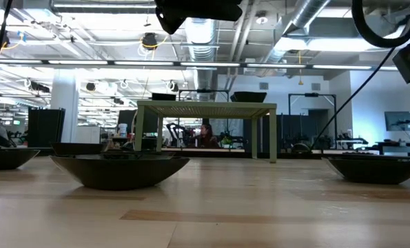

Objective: Pick & Place Mini shaped plates
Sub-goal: Stack the black distorted square plate on top of the black distorted square plate on the shelf

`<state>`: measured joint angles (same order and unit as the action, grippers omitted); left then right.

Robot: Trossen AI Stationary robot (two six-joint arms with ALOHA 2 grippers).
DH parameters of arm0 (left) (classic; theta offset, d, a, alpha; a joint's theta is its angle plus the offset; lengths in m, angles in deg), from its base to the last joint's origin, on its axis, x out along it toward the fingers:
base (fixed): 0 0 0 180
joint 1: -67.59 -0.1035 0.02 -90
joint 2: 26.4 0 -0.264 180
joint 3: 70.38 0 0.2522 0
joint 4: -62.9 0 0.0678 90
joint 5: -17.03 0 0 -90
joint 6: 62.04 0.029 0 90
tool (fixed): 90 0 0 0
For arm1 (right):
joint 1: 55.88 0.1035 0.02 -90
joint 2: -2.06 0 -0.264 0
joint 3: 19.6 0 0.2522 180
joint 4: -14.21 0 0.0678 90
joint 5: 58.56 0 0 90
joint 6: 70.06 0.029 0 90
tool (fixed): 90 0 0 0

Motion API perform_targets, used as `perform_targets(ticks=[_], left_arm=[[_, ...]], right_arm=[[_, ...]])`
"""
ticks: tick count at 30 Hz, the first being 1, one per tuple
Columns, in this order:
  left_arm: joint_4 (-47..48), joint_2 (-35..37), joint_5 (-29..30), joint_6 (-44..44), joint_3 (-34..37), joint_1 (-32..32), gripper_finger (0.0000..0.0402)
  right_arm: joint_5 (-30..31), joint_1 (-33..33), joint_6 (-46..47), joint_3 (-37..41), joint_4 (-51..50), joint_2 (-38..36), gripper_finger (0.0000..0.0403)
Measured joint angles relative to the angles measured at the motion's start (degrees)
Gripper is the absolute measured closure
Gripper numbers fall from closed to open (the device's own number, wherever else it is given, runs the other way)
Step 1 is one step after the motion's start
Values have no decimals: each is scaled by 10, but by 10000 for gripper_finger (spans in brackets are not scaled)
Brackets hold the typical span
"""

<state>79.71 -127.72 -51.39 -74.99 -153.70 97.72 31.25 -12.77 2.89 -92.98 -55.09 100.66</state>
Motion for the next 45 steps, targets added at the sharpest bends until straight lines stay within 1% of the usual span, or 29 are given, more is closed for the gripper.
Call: perform_targets(ticks=[2,7,10,12,15,17,19,20,22,24,25,26,29,32,35,38,40,42,44,45], left_arm=[[0,0,0,0,0,0,293],[-1,0,0,0,0,0,293],[-1,0,0,0,0,0,293],[-1,0,0,0,0,0,293],[-6,0,0,0,0,0,293],[-12,0,0,0,0,0,293],[-18,0,0,0,0,0,293],[-21,0,0,0,0,0,293],[-27,0,0,0,0,0,293],[-28,0,0,0,0,0,293],[-28,0,-1,0,0,0,293],[-28,0,-4,0,0,0,293],[-28,0,-21,0,0,3,293],[-28,0,-23,1,0,7,293],[-27,0,-24,5,0,7,293],[-27,0,-23,5,0,7,293],[-25,0,-23,5,0,7,293],[-23,0,-24,5,0,7,293],[-22,0,-24,5,0,7,293],[-22,0,-23,5,0,7,293]], right_arm=[[-3,-3,-9,0,-2,-1,395],[-36,-13,-35,-11,-9,-1,397],[-41,-13,-77,-50,-39,0,400],[-30,-12,-100,-88,-94,0,399],[22,-21,-133,-150,-216,0,401],[76,-32,-166,-190,-291,0,401],[142,-45,-232,-221,-341,-1,401],[177,-53,-284,-232,-344,-1,402],[232,-73,-427,-244,-331,-7,401],[265,-102,-569,-257,-322,-10,402],[281,-119,-618,-262,-324,-10,402],[298,-139,-653,-267,-331,-9,402],[336,-209,-690,-293,-342,-10,402],[337,-283,-734,-319,-341,-14,402],[336,-353,-824,-350,-327,-23,402],[338,-419,-910,-373,-264,-33,402],[329,-461,-980,-381,-225,-38,402],[304,-497,-1052,-384,-190,-43,402],[251,-536,-1101,-384,-162,-44,402],[222,-554,-1107,-384,-154,-44,402]])
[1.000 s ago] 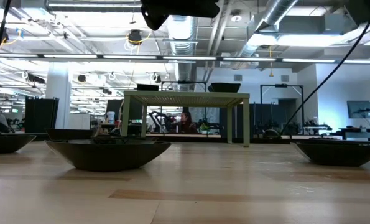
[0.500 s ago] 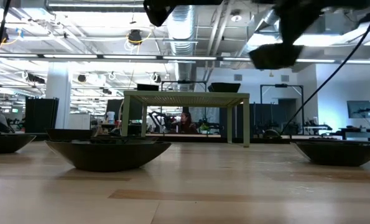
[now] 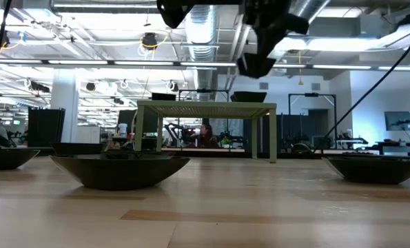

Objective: Pick & Place Mini shaped plates
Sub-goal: Stack the black distorted square plate on top of the black distorted square plate on the shelf

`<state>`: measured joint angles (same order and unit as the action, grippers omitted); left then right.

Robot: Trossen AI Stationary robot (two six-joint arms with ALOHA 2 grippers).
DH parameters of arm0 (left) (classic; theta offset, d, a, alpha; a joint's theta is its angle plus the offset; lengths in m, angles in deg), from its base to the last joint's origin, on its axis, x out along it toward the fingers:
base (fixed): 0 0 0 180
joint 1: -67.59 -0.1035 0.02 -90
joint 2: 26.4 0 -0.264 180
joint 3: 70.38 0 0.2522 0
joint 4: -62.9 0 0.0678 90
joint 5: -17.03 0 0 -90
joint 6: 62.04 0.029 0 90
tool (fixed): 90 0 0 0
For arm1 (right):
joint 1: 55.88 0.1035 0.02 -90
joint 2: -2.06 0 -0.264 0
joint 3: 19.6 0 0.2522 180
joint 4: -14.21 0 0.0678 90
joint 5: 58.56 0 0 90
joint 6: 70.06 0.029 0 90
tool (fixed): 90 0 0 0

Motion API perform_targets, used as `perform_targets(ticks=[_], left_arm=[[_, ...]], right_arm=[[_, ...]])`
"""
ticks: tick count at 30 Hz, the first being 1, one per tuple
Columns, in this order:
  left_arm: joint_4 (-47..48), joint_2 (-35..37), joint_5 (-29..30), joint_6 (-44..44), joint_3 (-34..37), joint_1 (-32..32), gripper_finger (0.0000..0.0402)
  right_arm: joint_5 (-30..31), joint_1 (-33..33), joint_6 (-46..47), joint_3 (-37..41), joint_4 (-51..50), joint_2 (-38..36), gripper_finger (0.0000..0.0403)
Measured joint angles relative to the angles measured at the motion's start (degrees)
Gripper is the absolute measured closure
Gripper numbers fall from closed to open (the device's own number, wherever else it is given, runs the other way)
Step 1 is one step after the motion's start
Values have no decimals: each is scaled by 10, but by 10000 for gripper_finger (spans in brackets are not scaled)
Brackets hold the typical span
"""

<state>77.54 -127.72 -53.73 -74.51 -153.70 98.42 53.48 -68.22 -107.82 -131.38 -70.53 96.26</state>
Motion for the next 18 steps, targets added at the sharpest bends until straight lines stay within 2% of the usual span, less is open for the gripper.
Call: perform_targets(ticks=[2,6,12,18], left_arm=[[1,0,0,0,0,0,293],[2,0,0,0,0,0,293],[2,0,0,0,0,-1,293],[2,0,0,0,0,0,293]], right_arm=[[-42,-32,4,0,10,4,402],[-42,-70,6,1,32,8,402],[-116,-95,-2,0,77,8,402],[-114,-100,13,0,72,7,402]])
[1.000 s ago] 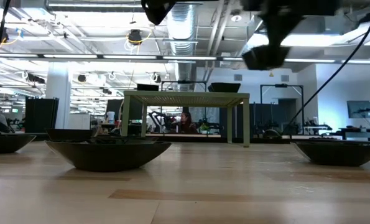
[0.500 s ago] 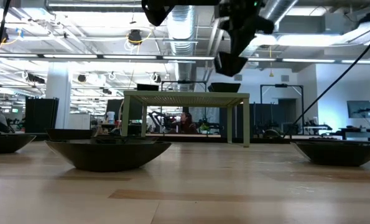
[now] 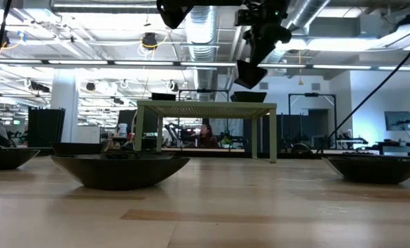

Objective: Pick & Place Mini shaped plates
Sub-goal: Stack the black distorted square plate on top of the black distorted square plate on the shelf

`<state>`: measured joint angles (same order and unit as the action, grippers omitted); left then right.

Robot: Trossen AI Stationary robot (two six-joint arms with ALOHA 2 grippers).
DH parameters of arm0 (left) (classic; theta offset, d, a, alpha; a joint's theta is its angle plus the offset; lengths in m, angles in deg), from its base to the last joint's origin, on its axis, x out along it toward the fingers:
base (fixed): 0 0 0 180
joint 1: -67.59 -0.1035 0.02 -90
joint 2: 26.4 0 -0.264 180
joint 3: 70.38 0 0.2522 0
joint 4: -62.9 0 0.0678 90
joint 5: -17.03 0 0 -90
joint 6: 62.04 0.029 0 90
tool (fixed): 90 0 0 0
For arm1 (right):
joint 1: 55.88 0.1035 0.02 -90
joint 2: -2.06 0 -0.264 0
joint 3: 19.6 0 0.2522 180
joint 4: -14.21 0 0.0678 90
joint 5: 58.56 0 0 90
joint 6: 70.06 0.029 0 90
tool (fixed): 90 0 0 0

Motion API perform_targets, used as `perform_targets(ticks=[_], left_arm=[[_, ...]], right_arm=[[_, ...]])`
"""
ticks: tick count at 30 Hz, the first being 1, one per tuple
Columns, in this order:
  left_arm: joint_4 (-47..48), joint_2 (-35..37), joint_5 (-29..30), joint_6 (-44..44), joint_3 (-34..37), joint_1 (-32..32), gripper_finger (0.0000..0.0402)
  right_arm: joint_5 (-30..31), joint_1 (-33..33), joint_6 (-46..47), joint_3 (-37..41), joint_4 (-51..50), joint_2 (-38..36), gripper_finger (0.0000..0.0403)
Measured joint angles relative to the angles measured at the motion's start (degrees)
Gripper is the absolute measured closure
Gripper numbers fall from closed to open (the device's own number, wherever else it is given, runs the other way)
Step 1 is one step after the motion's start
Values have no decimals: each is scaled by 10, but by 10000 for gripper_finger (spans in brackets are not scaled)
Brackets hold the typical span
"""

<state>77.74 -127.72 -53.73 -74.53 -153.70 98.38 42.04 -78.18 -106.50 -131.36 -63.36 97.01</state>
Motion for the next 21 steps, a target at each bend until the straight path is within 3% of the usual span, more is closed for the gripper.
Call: perform_targets(ticks=[11,15,21], left_arm=[[0,0,0,0,0,0,293],[0,0,0,0,0,0,293],[0,0,0,0,0,0,293]], right_arm=[[8,-8,35,0,-2,0,397],[42,-12,50,0,-3,4,375],[30,-13,50,0,3,17,341]])
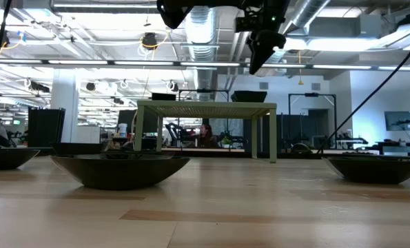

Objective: Pick & Place Mini shaped plates
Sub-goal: Stack the black distorted square plate on top of the black distorted square plate on the shelf, then put the black leaf shape plate on the shelf

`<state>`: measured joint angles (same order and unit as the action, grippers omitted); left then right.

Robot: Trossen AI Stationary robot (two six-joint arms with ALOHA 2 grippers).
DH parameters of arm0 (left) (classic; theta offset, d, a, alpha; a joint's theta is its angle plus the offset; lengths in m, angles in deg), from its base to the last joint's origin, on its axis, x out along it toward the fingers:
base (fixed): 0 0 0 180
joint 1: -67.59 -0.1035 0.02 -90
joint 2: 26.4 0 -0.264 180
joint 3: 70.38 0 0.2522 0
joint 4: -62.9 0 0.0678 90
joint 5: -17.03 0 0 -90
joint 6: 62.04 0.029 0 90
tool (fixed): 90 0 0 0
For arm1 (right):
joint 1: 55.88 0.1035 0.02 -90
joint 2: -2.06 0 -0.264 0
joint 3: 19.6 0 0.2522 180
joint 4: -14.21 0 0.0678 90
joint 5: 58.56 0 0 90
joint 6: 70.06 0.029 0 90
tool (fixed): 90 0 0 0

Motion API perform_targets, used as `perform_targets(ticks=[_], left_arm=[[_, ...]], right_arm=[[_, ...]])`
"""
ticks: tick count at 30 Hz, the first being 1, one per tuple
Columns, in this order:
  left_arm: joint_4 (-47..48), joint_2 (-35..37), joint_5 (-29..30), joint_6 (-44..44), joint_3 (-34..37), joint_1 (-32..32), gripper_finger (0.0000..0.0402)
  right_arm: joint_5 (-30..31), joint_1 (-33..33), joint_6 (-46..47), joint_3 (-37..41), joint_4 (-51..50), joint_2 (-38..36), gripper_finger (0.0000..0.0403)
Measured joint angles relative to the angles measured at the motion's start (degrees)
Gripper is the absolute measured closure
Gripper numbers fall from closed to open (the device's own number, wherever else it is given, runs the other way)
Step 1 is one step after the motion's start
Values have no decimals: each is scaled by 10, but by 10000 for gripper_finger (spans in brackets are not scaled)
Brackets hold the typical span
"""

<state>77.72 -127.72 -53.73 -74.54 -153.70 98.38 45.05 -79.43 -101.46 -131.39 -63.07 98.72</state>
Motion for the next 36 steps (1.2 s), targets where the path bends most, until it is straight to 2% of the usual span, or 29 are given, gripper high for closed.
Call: perform_targets(ticks=[4,10,13,16,18,21,25,28,30,34,36], left_arm=[[0,0,0,0,0,0,293],[0,0,0,0,0,0,293],[0,0,0,0,0,0,293],[0,0,0,0,0,0,293],[-1,0,0,0,0,0,293],[-2,0,0,0,0,0,293],[-3,0,0,0,0,0,293],[-3,0,0,0,0,3,293],[-3,0,0,0,0,6,293],[-3,0,0,0,0,15,293],[-3,0,0,0,0,20,293]], right_arm=[[0,6,3,1,-1,7,329],[0,32,95,1,-19,7,326],[0,61,131,1,-74,2,326],[-2,103,223,1,-146,-7,326],[-12,140,302,1,-198,-9,326],[-57,204,384,1,-262,-8,326],[-91,305,426,12,-258,-7,326],[-91,389,439,13,-260,-9,326],[-81,442,445,19,-260,-9,326],[6,540,528,46,-259,-21,326],[29,582,564,84,-240,-33,326]])
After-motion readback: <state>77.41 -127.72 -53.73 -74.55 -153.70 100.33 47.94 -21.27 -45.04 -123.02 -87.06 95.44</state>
